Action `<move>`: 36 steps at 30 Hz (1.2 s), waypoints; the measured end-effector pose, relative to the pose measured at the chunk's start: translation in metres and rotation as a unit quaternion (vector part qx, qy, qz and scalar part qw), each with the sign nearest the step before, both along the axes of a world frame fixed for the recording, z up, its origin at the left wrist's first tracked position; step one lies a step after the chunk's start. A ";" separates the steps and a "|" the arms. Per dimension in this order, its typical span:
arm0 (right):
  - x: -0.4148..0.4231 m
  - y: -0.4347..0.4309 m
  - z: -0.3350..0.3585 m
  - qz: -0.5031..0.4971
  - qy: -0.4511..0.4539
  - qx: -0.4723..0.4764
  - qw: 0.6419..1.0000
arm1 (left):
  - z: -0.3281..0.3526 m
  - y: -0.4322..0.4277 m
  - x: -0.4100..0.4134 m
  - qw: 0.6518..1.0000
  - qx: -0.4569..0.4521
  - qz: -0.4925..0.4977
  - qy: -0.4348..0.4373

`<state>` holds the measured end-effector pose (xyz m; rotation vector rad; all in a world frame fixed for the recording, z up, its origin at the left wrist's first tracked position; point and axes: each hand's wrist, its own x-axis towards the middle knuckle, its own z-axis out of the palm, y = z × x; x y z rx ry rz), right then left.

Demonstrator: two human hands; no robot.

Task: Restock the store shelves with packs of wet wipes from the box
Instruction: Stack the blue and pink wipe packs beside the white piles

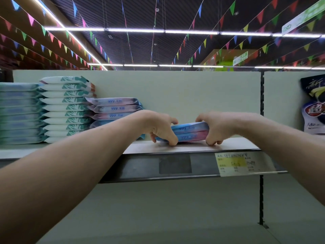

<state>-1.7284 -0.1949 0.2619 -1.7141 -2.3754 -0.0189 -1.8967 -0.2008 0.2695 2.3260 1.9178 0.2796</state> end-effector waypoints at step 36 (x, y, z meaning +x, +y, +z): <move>-0.108 -0.007 0.073 0.112 -0.048 0.419 0.900 | 0.077 -0.047 -0.100 0.920 0.327 0.142 0.162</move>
